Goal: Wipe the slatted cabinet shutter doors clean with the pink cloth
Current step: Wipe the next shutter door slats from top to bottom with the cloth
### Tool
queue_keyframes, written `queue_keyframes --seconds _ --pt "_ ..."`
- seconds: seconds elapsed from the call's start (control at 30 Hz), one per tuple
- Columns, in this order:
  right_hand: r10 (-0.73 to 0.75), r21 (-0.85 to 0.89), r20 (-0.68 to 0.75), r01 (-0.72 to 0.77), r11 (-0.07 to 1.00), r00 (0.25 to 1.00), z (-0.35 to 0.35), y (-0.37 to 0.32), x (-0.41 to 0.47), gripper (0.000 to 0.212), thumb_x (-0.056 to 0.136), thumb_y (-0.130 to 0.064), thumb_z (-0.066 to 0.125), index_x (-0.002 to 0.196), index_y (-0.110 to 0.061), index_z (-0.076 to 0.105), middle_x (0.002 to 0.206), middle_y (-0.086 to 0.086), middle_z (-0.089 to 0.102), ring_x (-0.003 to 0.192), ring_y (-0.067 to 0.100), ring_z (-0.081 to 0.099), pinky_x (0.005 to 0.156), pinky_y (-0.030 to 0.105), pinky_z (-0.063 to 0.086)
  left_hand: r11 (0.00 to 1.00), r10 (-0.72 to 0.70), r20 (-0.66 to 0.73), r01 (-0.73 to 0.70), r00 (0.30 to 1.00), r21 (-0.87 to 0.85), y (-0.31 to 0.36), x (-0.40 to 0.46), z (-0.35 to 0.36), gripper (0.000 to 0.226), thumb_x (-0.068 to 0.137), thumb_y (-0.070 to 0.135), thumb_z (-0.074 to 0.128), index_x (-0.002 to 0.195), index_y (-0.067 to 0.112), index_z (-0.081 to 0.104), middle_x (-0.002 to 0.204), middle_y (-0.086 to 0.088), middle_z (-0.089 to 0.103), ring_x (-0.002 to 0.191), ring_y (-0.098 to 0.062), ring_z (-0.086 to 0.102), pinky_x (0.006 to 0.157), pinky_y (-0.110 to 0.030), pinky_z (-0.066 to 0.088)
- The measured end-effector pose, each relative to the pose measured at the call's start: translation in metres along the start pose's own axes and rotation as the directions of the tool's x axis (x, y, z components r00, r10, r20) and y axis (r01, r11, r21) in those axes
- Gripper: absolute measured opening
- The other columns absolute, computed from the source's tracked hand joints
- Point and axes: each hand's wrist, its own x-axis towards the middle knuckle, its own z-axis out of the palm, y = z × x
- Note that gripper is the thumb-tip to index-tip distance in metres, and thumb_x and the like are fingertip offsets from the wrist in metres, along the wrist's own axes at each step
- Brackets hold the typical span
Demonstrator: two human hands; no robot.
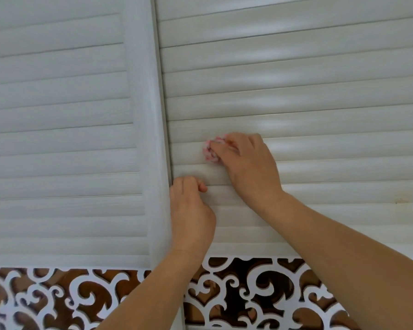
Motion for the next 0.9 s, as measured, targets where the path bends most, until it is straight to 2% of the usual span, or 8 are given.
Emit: queue_keyframes --seconds 0.1,0.23,0.33,0.6,0.7,0.77,0.83,0.9 --pt "-0.078 -0.037 0.029 0.079 0.996 0.997 0.013 -0.012 0.021 0.034 0.067 -0.010 0.079 0.100 -0.014 0.072 0.096 0.009 0.066 0.073 0.033 0.055 0.058 0.033 0.045 1.000 0.015 -0.020 -0.015 1.000 -0.007 -0.005 0.002 0.002 0.049 0.061 -0.027 0.037 0.084 0.016 0.043 0.089 0.002 0.039 0.084 -0.016 0.042 0.078 -0.007 0.032" --pt "-0.153 -0.099 0.050 0.157 0.983 0.987 0.013 -0.004 0.024 0.028 0.072 -0.012 0.070 0.100 -0.016 0.073 0.095 0.009 0.066 0.071 0.032 0.056 0.058 0.032 0.040 0.999 0.035 -0.022 -0.035 0.999 -0.001 -0.008 0.001 0.005 0.049 0.059 -0.028 0.037 0.084 0.014 0.046 0.089 0.000 0.041 0.084 -0.016 0.042 0.081 -0.005 0.031" --pt "-0.070 -0.097 0.044 0.074 0.993 0.997 -0.007 0.021 0.009 0.025 0.084 -0.021 0.052 0.098 -0.017 0.073 0.098 0.008 0.068 0.074 0.034 0.058 0.060 0.034 0.048 1.000 0.029 -0.011 -0.029 1.000 -0.006 -0.010 0.002 0.004 0.050 0.059 -0.028 0.036 0.084 0.015 0.045 0.087 0.006 0.038 0.084 -0.015 0.041 0.081 -0.003 0.029" --pt "0.193 -0.079 -0.082 -0.199 0.977 0.978 -0.024 0.035 -0.012 0.032 0.084 -0.020 0.045 0.099 -0.015 0.073 0.099 0.010 0.065 0.085 0.032 0.045 0.063 0.037 0.051 0.999 0.007 0.016 -0.007 1.000 -0.051 -0.003 0.002 -0.002 0.051 0.062 -0.028 0.036 0.084 0.017 0.042 0.084 0.020 0.033 0.081 -0.010 0.040 0.078 -0.002 0.031" --pt "0.106 -0.061 -0.088 -0.112 0.992 0.990 -0.006 0.010 0.005 0.025 0.084 -0.020 0.051 0.095 -0.016 0.074 0.096 0.007 0.067 0.084 0.028 0.044 0.062 0.034 0.051 0.997 0.021 0.010 -0.020 1.000 -0.071 -0.002 0.004 -0.005 0.051 0.061 -0.028 0.036 0.084 0.017 0.042 0.084 0.014 0.036 0.076 -0.007 0.041 0.075 -0.003 0.033" --pt "0.031 -0.053 -0.030 -0.033 0.998 0.999 0.006 -0.005 0.016 0.018 0.075 -0.013 0.068 0.092 -0.016 0.074 0.095 0.008 0.067 0.082 0.028 0.047 0.059 0.033 0.051 0.996 0.037 0.003 -0.036 0.999 -0.086 -0.003 0.005 -0.007 0.051 0.060 -0.029 0.036 0.084 0.016 0.042 0.088 0.006 0.039 0.076 -0.004 0.043 0.075 -0.002 0.034" --pt "-0.026 -0.038 0.053 0.029 0.999 0.998 0.014 -0.017 0.024 0.031 0.063 -0.008 0.081 0.092 -0.014 0.074 0.093 0.010 0.067 0.075 0.032 0.056 0.057 0.033 0.049 0.995 0.035 0.010 -0.034 0.999 -0.098 -0.003 0.006 -0.009 0.050 0.060 -0.029 0.036 0.084 0.015 0.042 0.090 0.001 0.041 0.076 -0.002 0.043 0.074 0.000 0.033" --pt "-0.083 -0.038 0.093 0.087 0.995 0.992 0.013 -0.018 0.029 0.029 0.065 -0.010 0.076 0.093 -0.016 0.074 0.093 0.010 0.067 0.072 0.032 0.059 0.057 0.033 0.047 0.994 0.034 0.016 -0.032 0.999 -0.101 -0.002 0.006 -0.011 0.050 0.061 -0.029 0.035 0.084 0.014 0.042 0.090 -0.001 0.041 0.075 -0.002 0.043 0.072 0.001 0.032"
